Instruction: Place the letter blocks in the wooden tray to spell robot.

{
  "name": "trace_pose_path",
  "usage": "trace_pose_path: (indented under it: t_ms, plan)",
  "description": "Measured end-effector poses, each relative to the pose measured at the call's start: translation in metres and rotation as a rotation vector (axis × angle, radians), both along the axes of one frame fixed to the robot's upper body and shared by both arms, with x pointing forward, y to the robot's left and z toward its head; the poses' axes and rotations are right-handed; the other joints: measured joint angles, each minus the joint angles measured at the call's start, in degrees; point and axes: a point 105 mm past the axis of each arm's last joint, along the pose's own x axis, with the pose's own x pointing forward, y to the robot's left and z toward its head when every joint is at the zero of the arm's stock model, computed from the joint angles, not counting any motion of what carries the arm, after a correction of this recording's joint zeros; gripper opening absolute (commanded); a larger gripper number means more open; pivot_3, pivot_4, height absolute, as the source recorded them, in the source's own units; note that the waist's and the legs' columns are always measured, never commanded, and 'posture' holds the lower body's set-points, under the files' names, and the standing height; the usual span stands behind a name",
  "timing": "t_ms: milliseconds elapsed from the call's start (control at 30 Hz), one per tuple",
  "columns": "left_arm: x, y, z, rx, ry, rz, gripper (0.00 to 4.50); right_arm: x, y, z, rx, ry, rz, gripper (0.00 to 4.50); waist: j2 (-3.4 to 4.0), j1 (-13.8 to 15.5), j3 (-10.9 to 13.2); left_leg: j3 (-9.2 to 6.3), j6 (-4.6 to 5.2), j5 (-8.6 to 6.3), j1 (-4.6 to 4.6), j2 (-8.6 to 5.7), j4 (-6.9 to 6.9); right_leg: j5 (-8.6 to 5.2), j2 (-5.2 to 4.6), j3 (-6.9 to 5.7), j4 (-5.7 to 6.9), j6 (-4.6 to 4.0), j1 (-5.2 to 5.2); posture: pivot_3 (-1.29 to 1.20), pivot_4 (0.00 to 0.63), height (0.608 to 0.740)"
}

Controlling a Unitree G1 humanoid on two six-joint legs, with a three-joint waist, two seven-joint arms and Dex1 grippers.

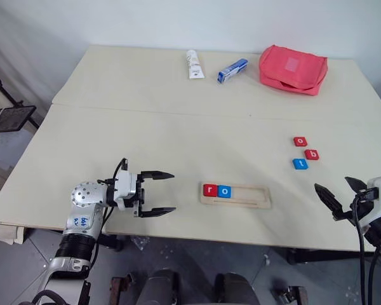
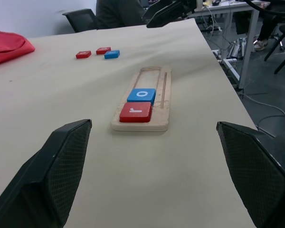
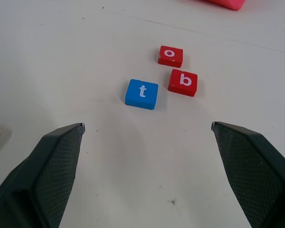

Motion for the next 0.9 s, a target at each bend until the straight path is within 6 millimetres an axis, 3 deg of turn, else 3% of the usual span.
trace_pose_path:
  t_ms: [767, 900]
  plan:
    - [0.0005, -0.0001, 0.0025, 0.006, -0.010, -0.010, 4.47, 0.0005, 0.0015, 0.0005, 0.018, -0.001, 0.009, 4.50, 0.00, 0.0, 0.0, 0.00, 0.00, 0.00, 0.00, 0.00, 0.00, 0.00, 0.00, 0.00, 0.00, 0.00, 0.01, 0.00, 0.150, 0.740]
    - [0.0011, 0.0004, 0.0033, 0.006, -0.016, -0.005, 4.47, 0.0100, -0.0013, 0.0086, 0.024, -0.010, 0.002, 4.50, 0.00, -0.1, 0.0, 0.00, 0.00, 0.00, 0.00, 0.01, 0.00, 0.00, 0.00, 0.00, 0.00, 0.00, 0.00, 0.00, 0.150, 0.740]
